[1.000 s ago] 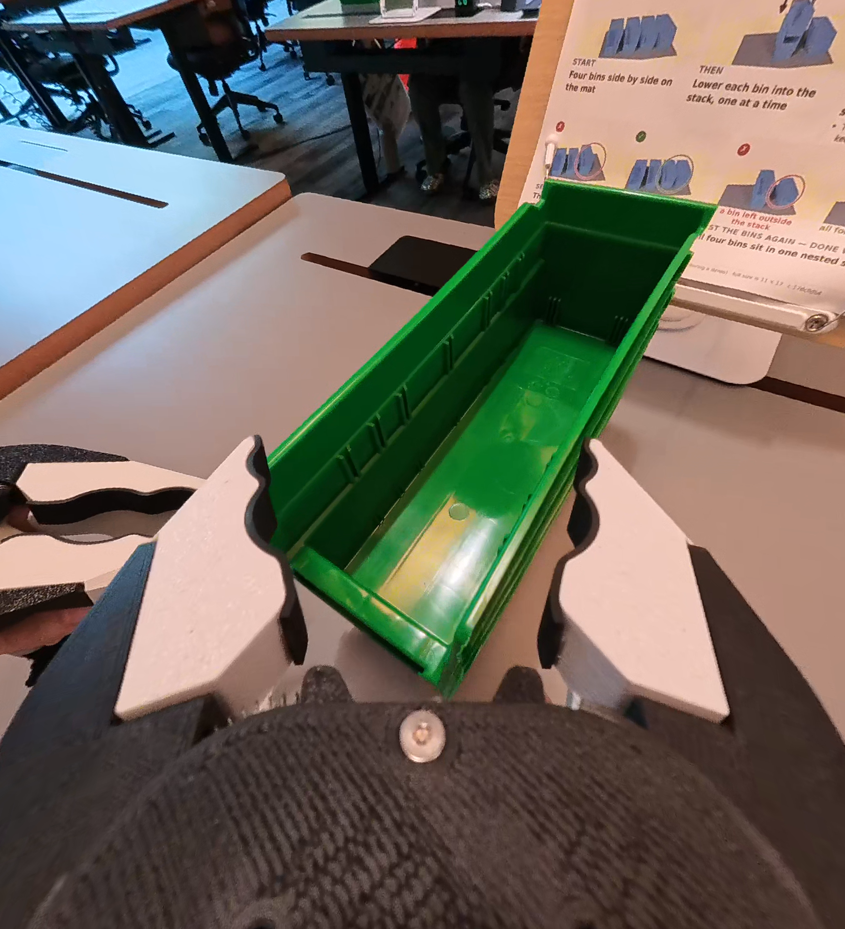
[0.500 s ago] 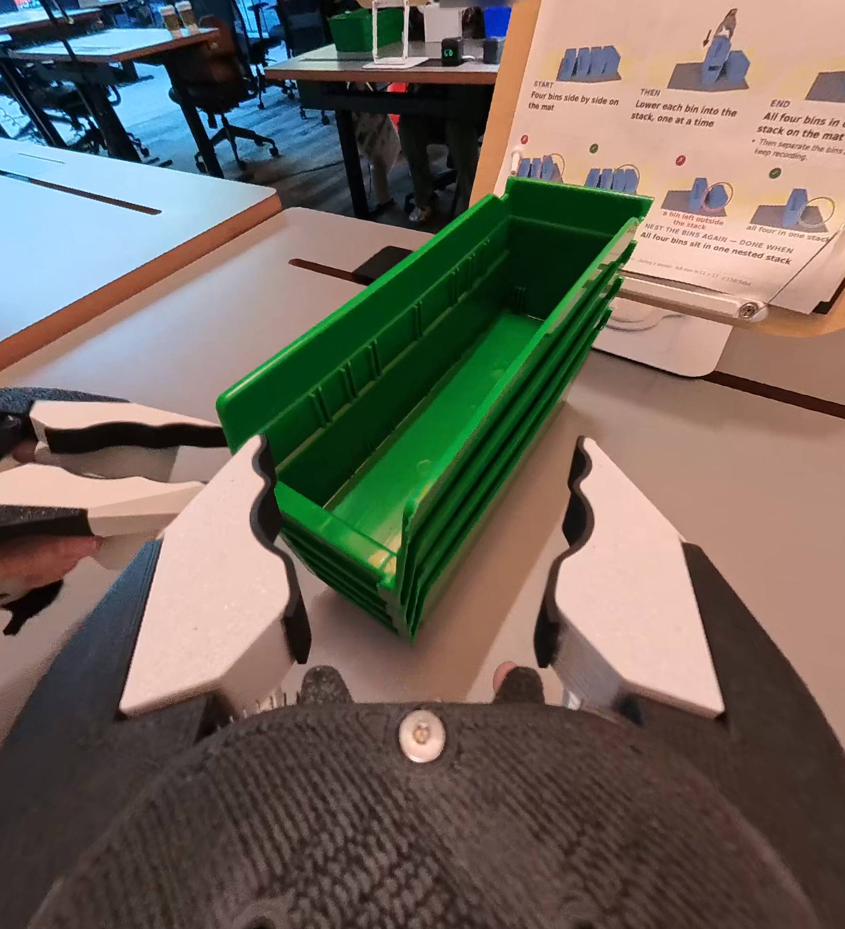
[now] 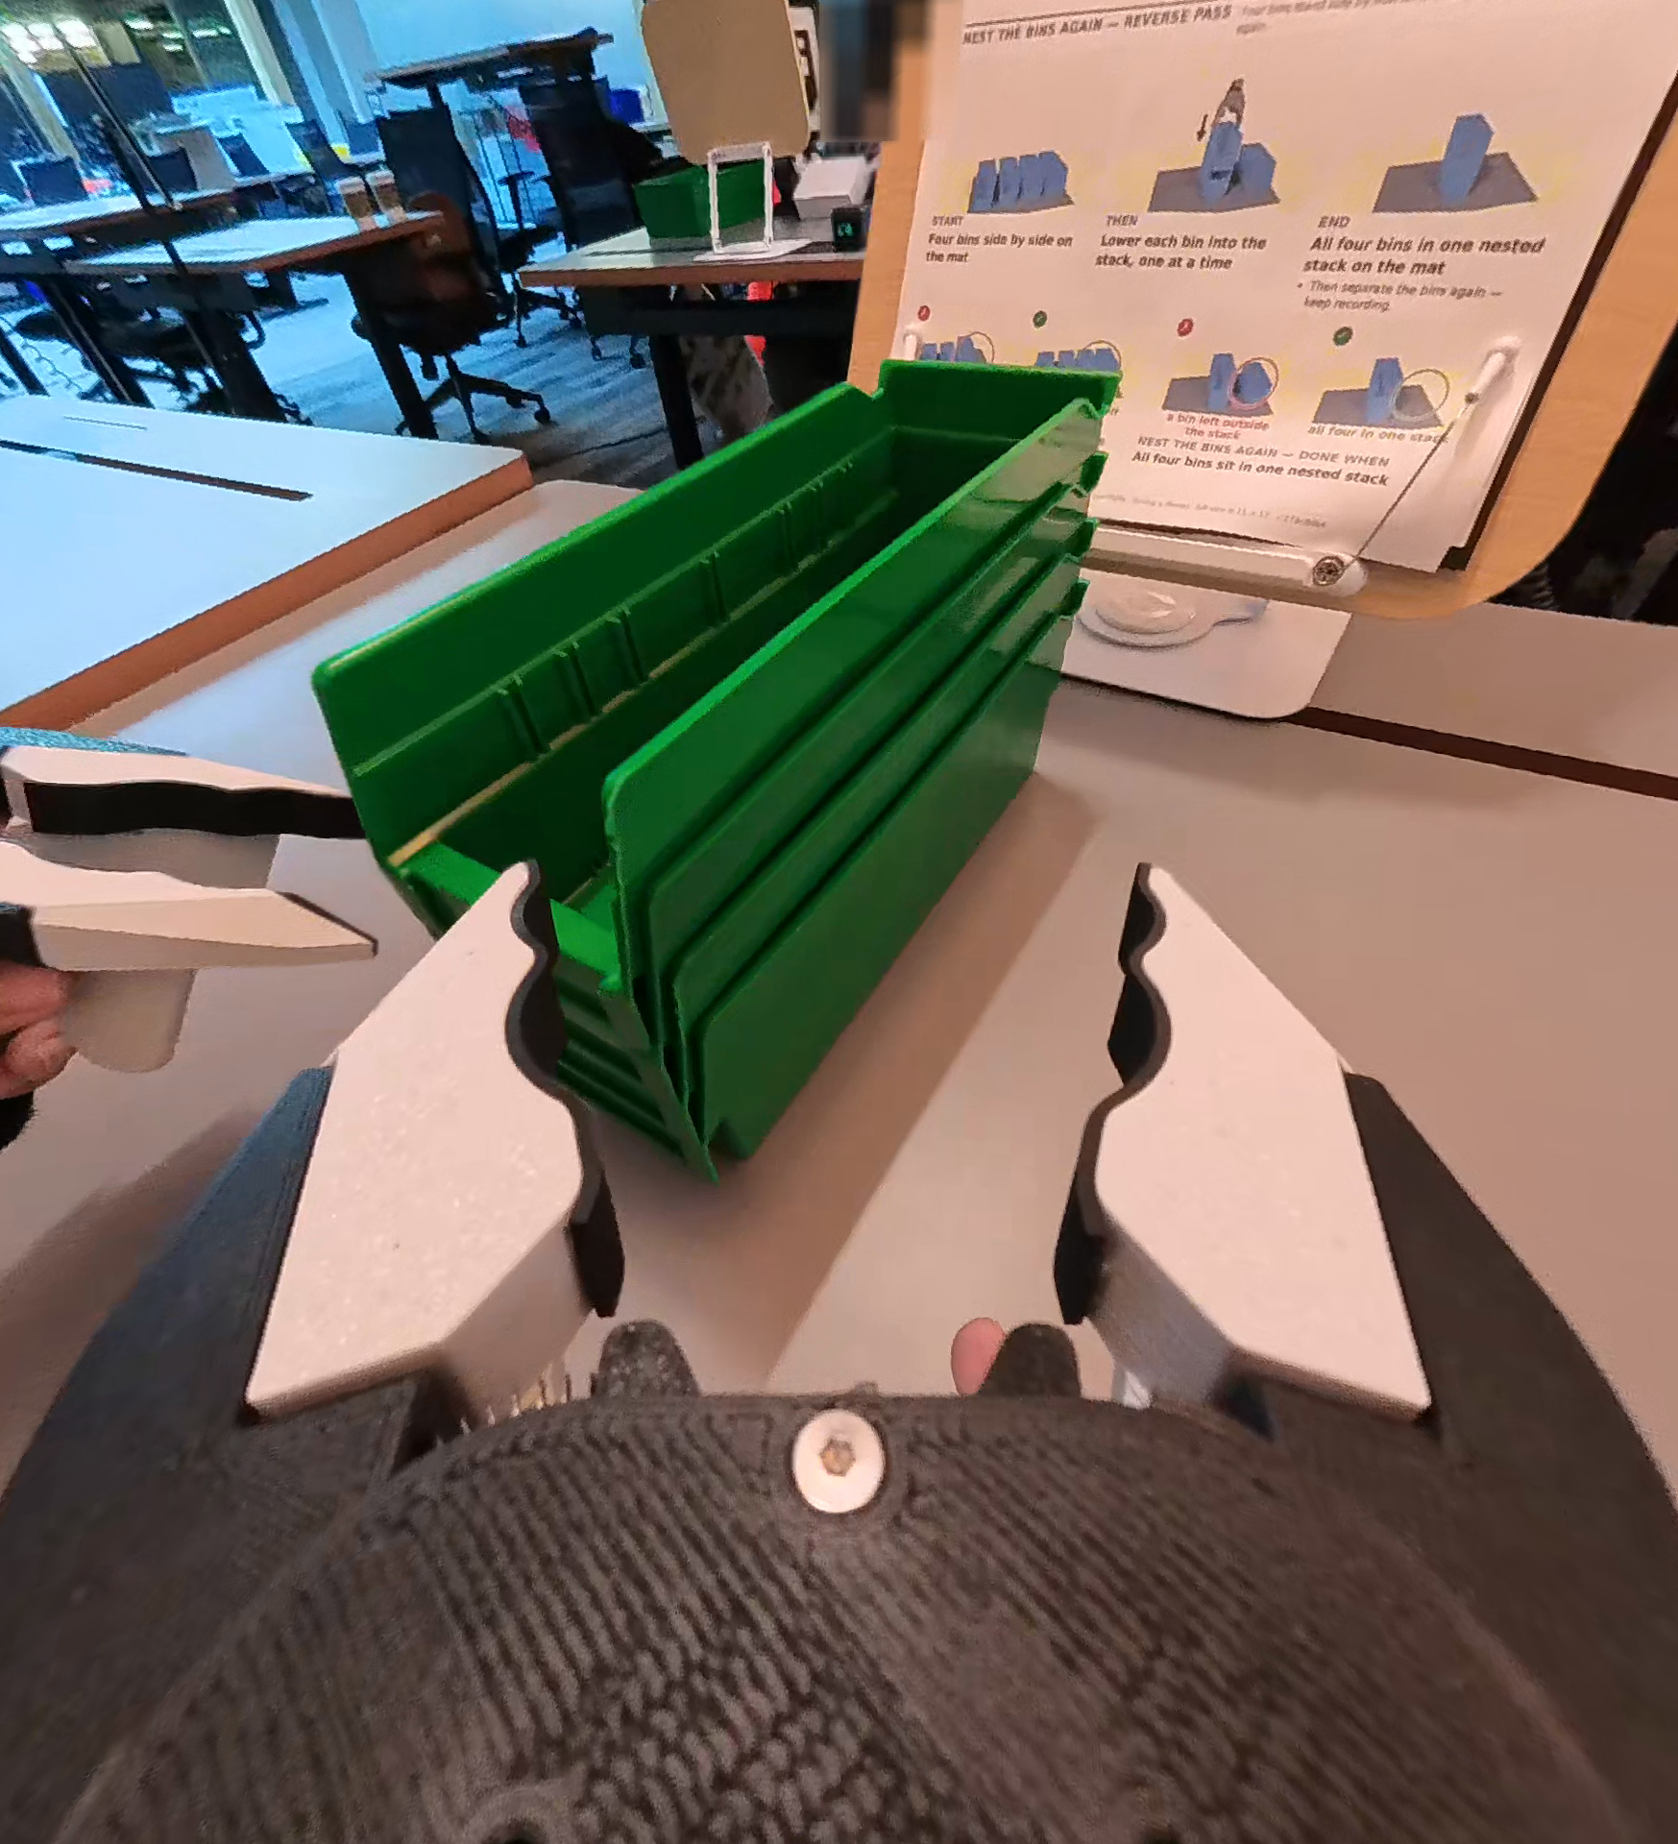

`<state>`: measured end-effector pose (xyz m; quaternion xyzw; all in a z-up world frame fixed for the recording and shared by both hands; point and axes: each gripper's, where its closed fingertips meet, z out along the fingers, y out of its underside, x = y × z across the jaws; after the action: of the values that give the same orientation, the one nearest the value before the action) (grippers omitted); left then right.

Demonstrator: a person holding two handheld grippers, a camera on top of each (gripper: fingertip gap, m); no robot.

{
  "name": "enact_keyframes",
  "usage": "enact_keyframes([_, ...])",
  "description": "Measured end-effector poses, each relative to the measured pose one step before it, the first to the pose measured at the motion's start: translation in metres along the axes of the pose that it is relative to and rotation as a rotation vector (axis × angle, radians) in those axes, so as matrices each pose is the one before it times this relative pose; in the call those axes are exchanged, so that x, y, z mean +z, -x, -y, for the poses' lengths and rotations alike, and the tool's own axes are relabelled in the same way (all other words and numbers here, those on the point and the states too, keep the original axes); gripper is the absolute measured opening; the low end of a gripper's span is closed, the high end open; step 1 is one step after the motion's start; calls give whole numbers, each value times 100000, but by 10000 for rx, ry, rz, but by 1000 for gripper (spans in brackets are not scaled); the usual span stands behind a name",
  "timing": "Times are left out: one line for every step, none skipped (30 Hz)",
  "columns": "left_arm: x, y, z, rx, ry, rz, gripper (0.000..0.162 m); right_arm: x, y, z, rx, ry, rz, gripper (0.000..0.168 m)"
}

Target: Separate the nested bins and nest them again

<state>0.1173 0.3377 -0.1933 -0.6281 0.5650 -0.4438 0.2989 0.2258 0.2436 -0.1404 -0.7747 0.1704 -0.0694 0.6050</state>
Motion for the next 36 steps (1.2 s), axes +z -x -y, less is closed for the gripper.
enact_keyframes([0, -162, -58, 54, -13, 31, 67, 64, -169, -330, -15, 28, 22, 112])
enact_keyframes([-22, -108, -55, 32, -24, 45, 67, 95, -132, -370, -47, 48, 40, 112])
enact_keyframes([-48, -91, -61, 8, -29, 33, 68, 143, -111, -406, -64, 71, 57, 112])
enact_keyframes([-64, -77, -69, -17, -24, 12, 69, 177, -173, -385, -51, 82, 37, 112])
enact_keyframes([-72, -29, -100, -49, -17, 16, 70, 211, -202, -359, -58, 78, 25, 112])
enact_keyframes([-85, 52, -100, -93, -17, 46, 73, 204, -227, -281, -65, 57, 32, 112])
enact_keyframes([-99, 119, -97, -129, -33, 66, 77, 157, -176, -96, 11, -35, 78, 115])
enact_keyframes([-113, 164, -84, -152, -42, 86, 82, 80, -129, -15, 110, -63, 122, 117])
enact_keyframes([-121, 240, -66, -179, -41, 126, 89, 84, -161, -116, 98, 28, 111, 117])
enact_keyframes([-127, 275, -20, -203, -42, 160, 95, 28, -191, -72, 100, 32, 78, 117])
enact_keyframes([-120, 260, 37, -215, -32, 173, 100, -73, -90, 114, 77, -51, 145, 118])
enact_keyframes([-85, 174, 172, -195, -5, 140, 106, -165, -31, 260, 103, -130, 164, 118])
enact_keyframes([-64, 42, 351, -133, 36, 90, 113, -217, -128, 347, 161, -192, 94, 118])
enact_keyframes([-114, -18, 602, -70, 76, 91, 114, -228, -70, 314, 160, -225, 85, 118])
enact_keyframes([-188, -37, 881, -27, 82, 150, 115, -167, 90, 345, 105, -259, 154, 120])
enact_keyframes([-271, -69, 1131, 44, 60, 205, 116, -12, 208, 406, 45, -214, 200, 121])
enact_keyframes([-277, -94, 1372, 163, -17, 226, 117, 26, 318, 205, -64, 54, 262, 123])
enact_keyframes([-160, -17, 1552, 195, -70, 276, 117, -25, 171, 69, -125, 214, 161, 124])
enact_keyframes([4, 125, 1510, 74, 29, 369, 117, -82, -99, 177, -163, 135, -33, 125])
enact_keyframes([187, 6, 1405, 14, 173, 320, 117, -77, -218, 283, -239, 8, -146, 129])
enact_keyframes([382, -436, 1297, 127, 269, 48, 118, -77, -243, 415, -258, -100, -197, 134])
enact_keyframes([608, -546, 1242, 186, 286, -67, 118, -62, -143, 503, -219, -149, -159, 138])
enact_keyframes([842, -179, 1201, 21, 264, 110, 118, -50, 84, 466, -191, -134, -20, 140])
enact_keyframes([1017, -97, 956, -131, 341, 164, 118, -46, 339, 426, -144, -114, 149, 140])
enact_keyframes([1085, -408, 501, -73, 505, 34, 119, -42, 482, 376, -73, -93, 261, 140])
enact_keyframes([1065, -515, 190, 20, 577, 1, 118, -79, 475, 365, -3, -89, 306, 140])
enact_keyframes([991, -369, 203, 29, 460, 136, 118, -128, 272, 476, 86, -154, 232, 140])
enact_keyframes([886, -255, 260, 41, 318, 236, 118, -157, 94, 621, 148, -242, 133, 140])
enact_keyframes([832, -382, 130, 100, 328, 164, 118, -199, 78, 641, 150, -259, 121, 140])
enact_keyframes([807, -371, -41, 118, 416, 119, 118, -206, 129, 611, 120, -231, 143, 141])
enact_keyframes([803, -99, -7, 18, 381, 216, 118, -170, 150, 564, 77, -223, 132, 142])
enact_keyframes([768, 6, 112, -91, 289, 212, 118, -143, 131, 461, 59, -186, 82, 143])
enact_keyframes([722, -41, 76, -117, 284, 99, 118, -91, 85, 290, 35, -118, 10, 144])
enact_keyframes([659, 29, -49, -107, 332, 74, 117, -62, 78, 133, -3, -32, -12, 144])
enact_keyframes([579, 173, -105, -97, 347, 114, 117, -53, 103, 44, -39, 5, -17, 144])
enact_keyframes([508, 162, -75, -65, 299, 72, 122, -50, 106, 12, -57, -3, -24, 144])
